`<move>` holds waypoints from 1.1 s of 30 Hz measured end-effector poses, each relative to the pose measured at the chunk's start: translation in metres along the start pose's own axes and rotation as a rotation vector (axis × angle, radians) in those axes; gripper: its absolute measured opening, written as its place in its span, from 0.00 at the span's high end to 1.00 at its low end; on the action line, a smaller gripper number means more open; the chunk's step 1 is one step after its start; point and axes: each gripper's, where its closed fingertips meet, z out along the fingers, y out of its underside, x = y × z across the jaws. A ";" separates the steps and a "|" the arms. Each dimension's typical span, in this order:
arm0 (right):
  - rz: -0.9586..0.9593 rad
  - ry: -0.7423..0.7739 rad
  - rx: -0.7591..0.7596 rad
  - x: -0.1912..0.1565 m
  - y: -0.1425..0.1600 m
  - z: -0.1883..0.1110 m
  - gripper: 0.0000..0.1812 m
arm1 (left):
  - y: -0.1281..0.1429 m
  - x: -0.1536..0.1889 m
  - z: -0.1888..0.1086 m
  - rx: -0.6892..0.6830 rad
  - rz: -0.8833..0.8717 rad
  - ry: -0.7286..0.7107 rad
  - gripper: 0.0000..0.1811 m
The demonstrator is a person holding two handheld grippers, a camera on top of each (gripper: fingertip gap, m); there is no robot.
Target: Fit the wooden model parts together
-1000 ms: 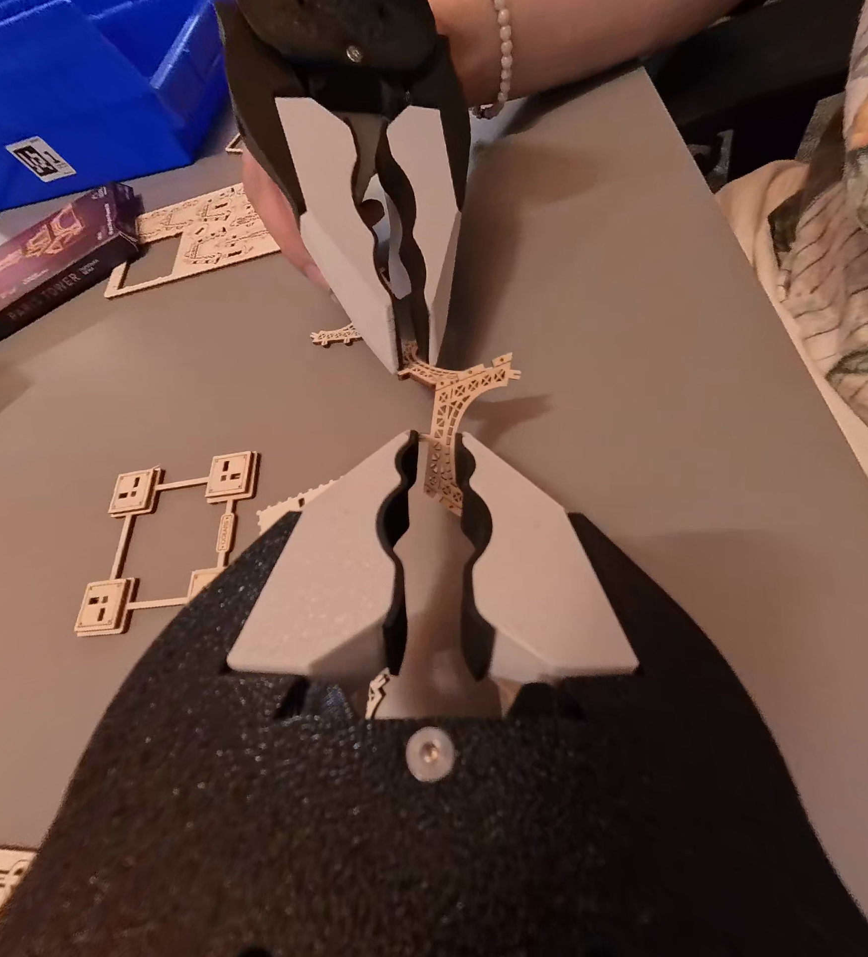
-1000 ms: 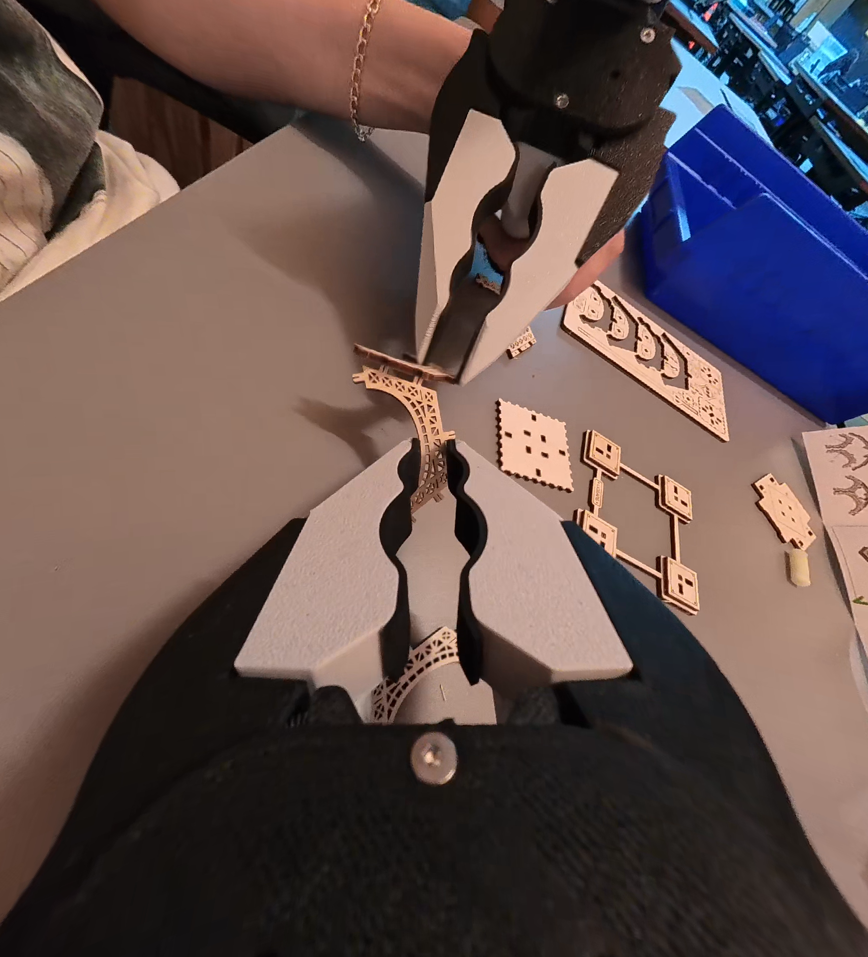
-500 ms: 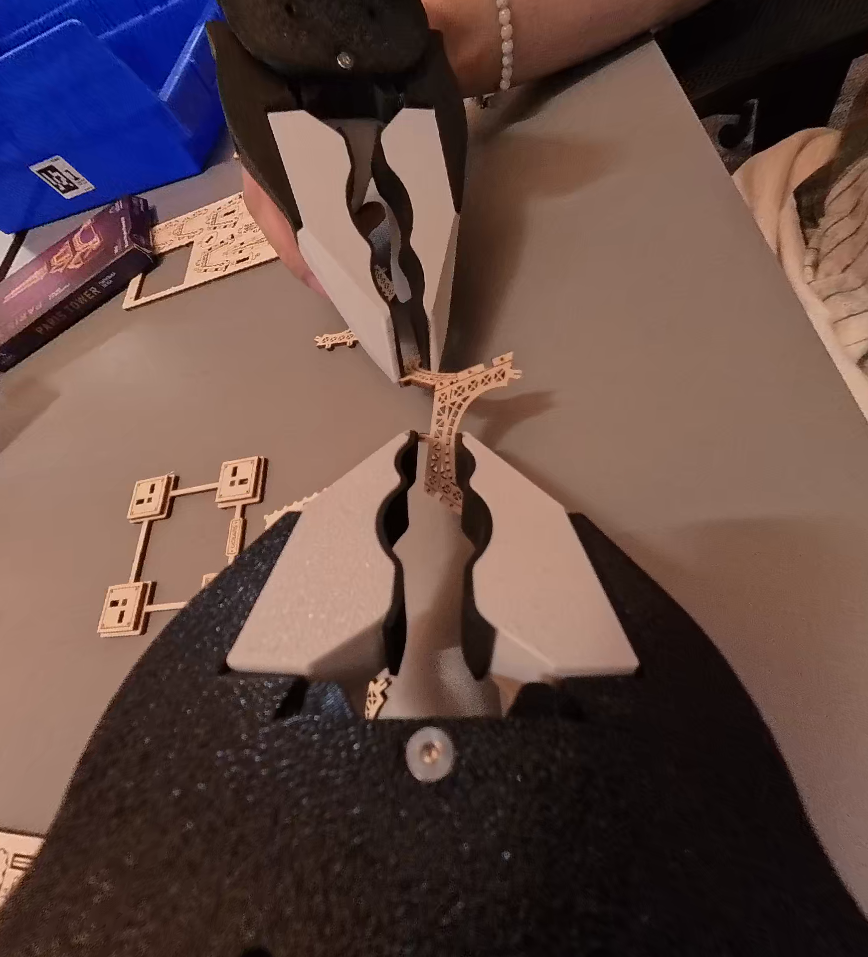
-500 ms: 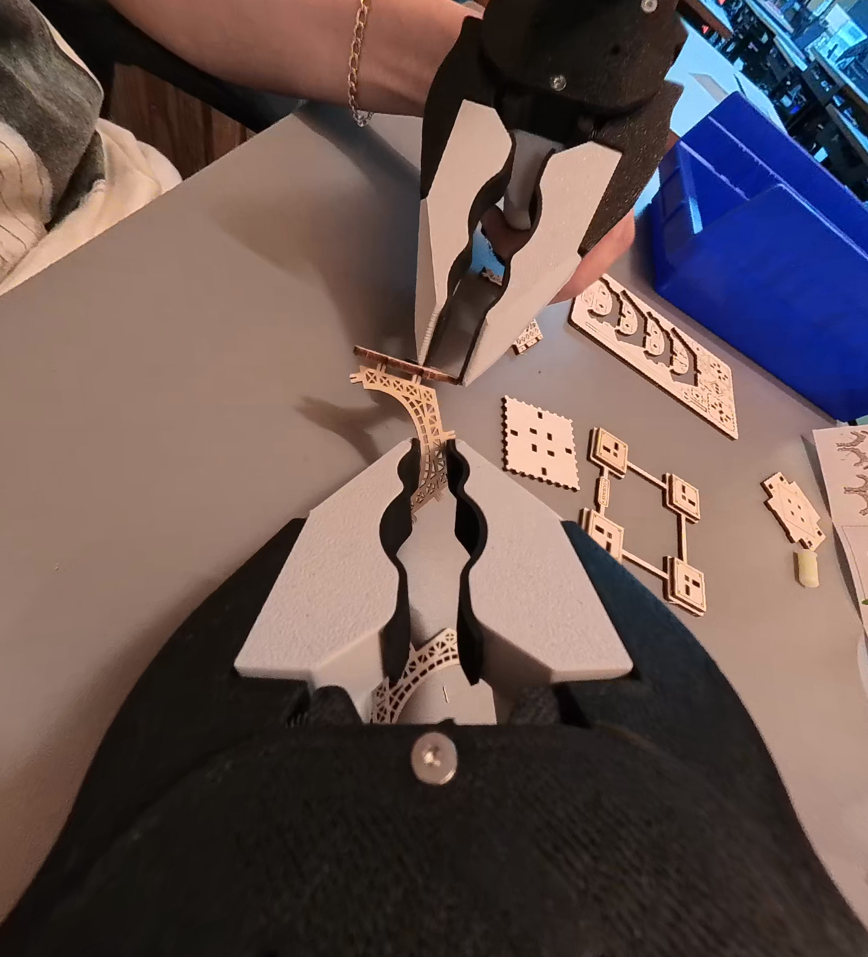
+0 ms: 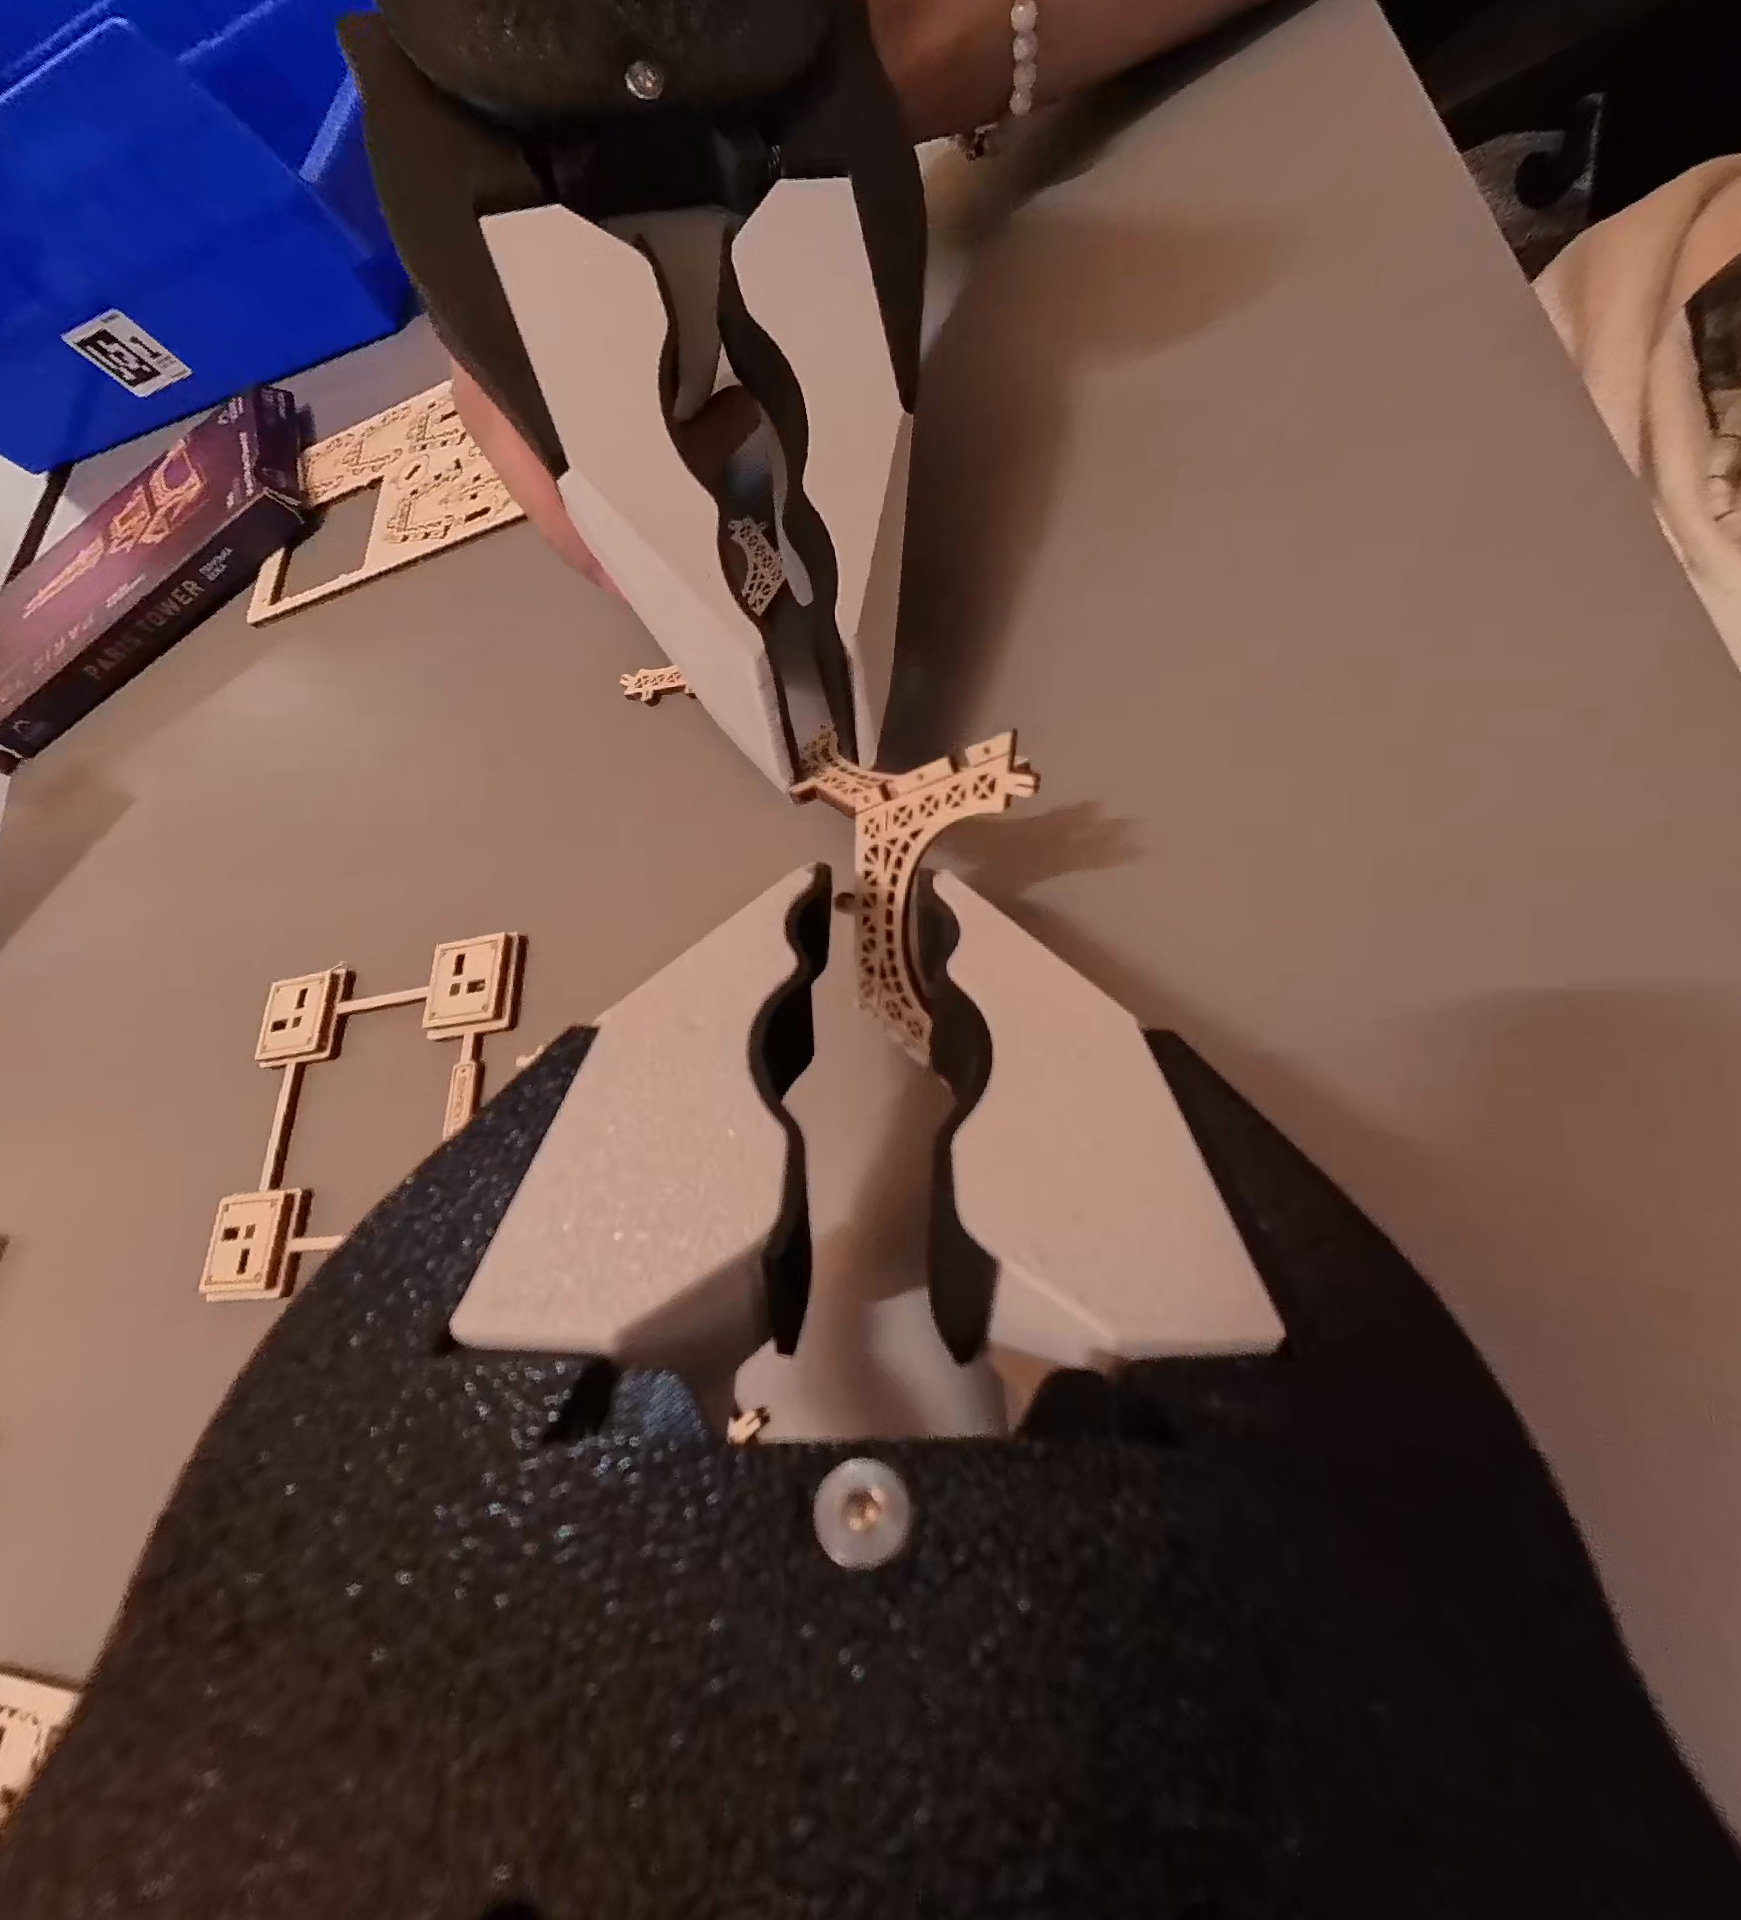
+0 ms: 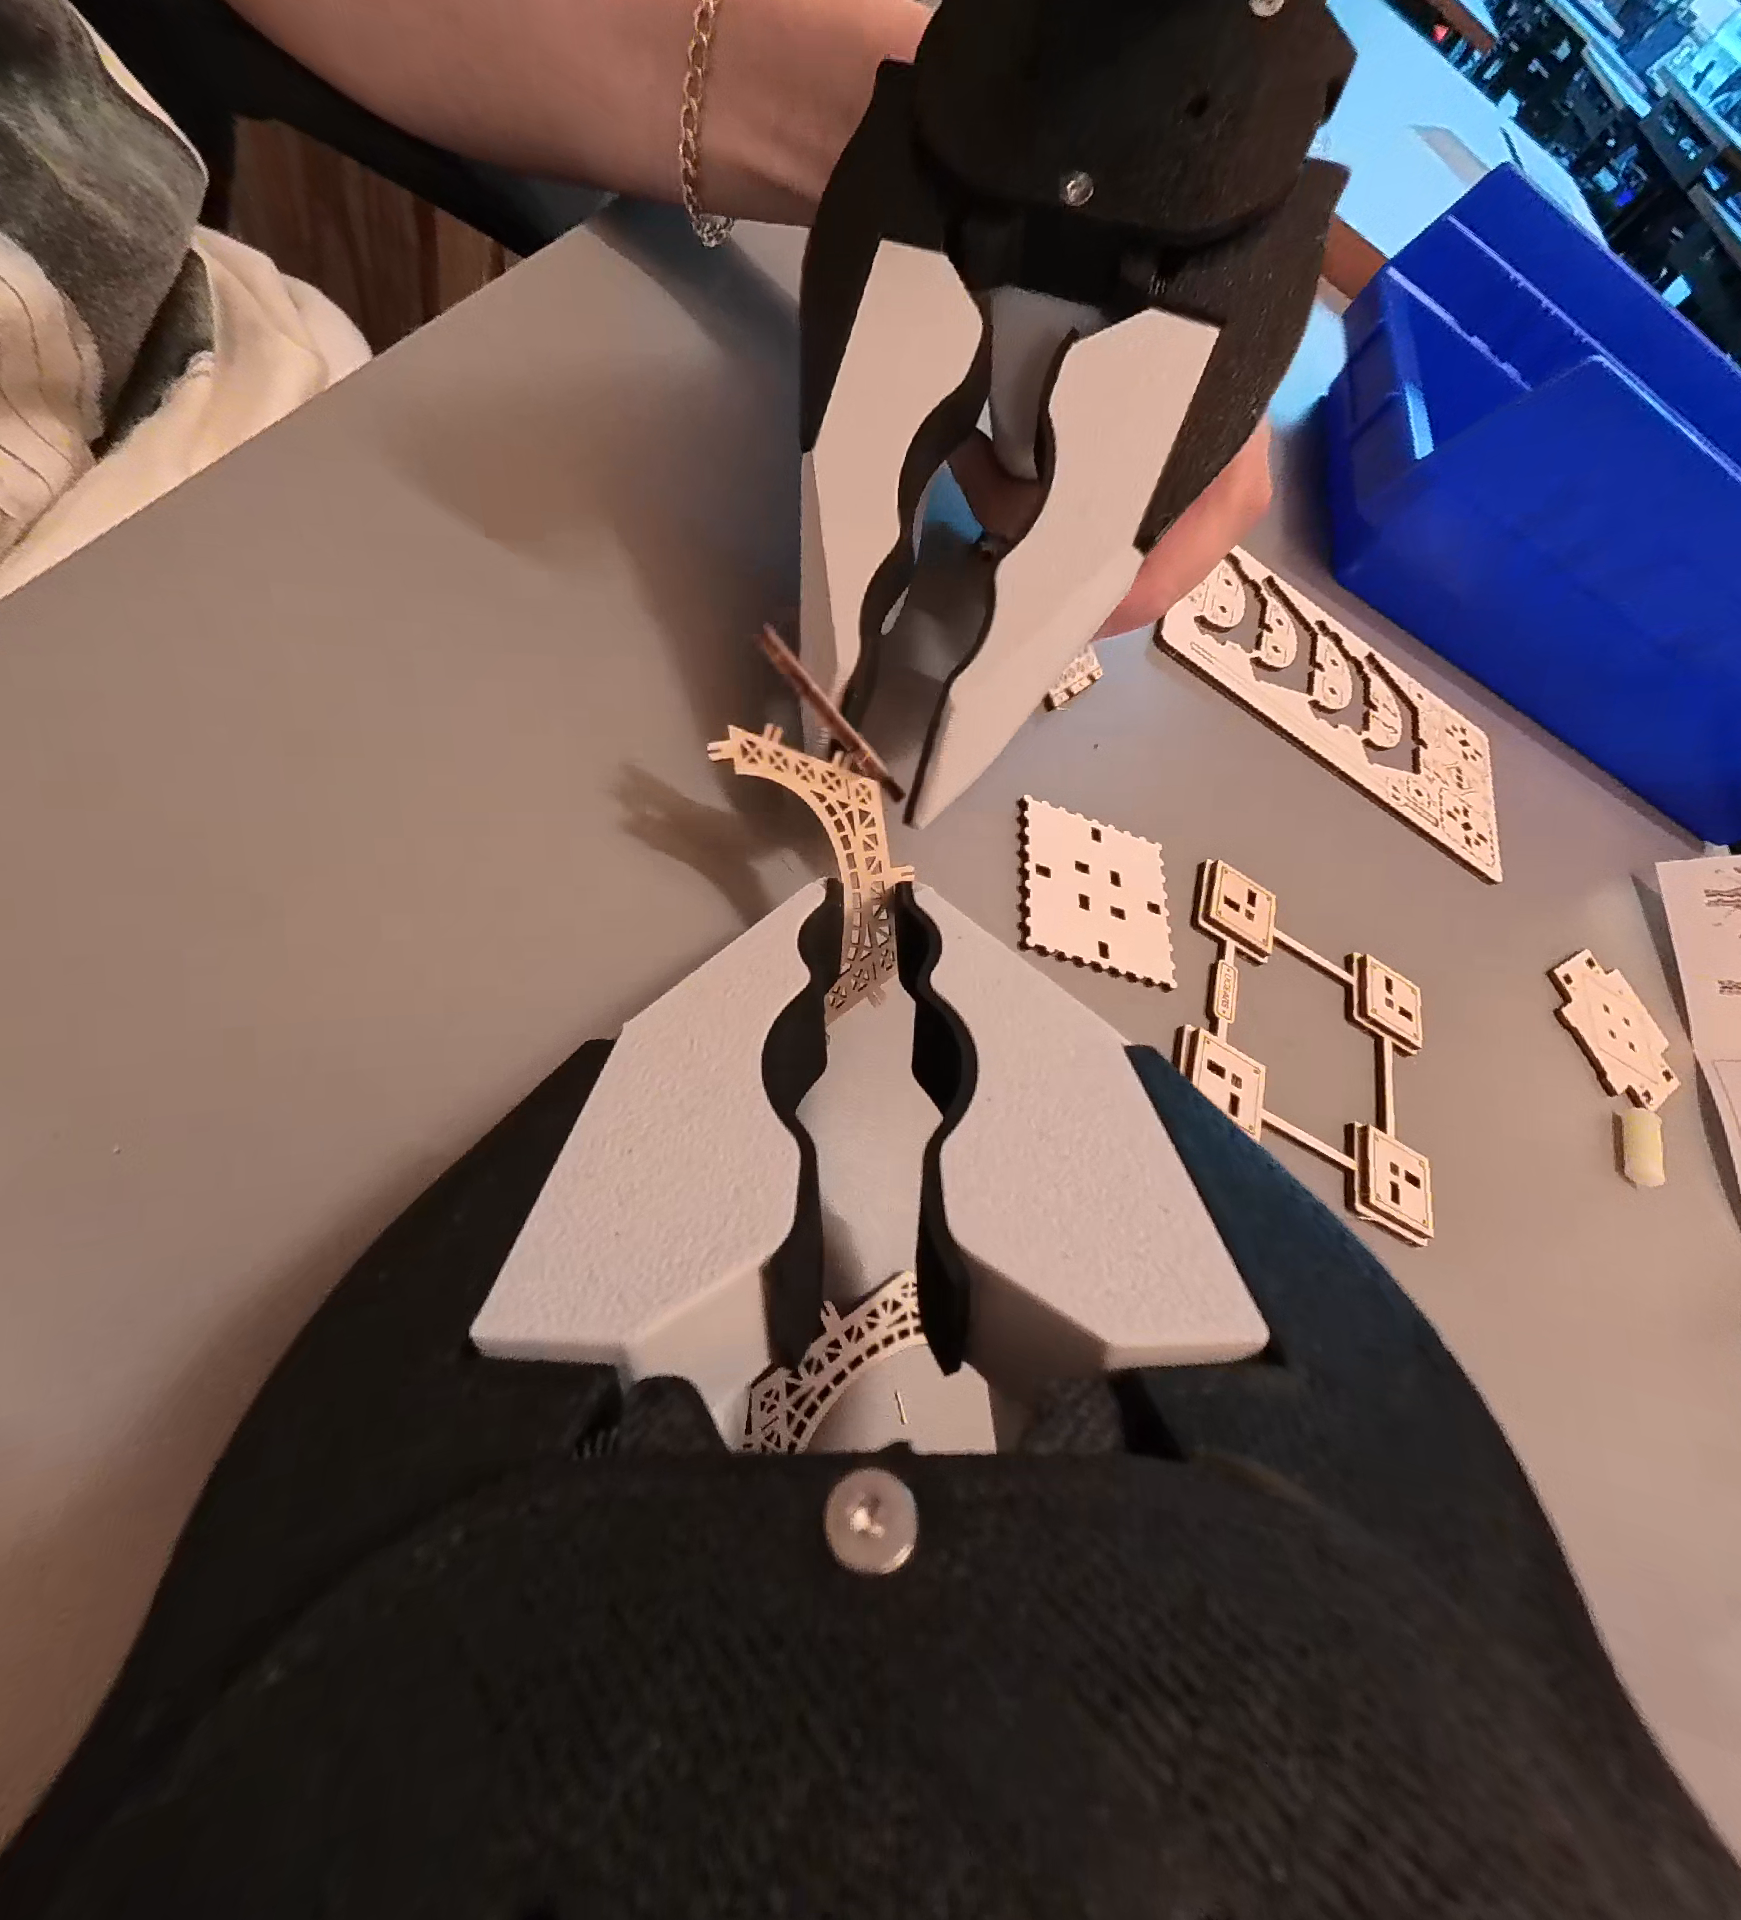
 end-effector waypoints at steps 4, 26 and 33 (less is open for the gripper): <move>0.002 0.001 -0.005 0.000 0.001 0.001 0.96 | -0.001 -0.002 0.002 0.001 0.020 -0.015 0.94; 0.118 0.095 0.040 0.021 -0.004 -0.007 0.96 | 0.001 -0.033 -0.013 -0.236 0.346 -0.284 0.94; 0.112 0.091 0.059 0.021 -0.007 -0.007 0.96 | -0.002 -0.034 -0.011 -0.255 0.404 -0.312 0.95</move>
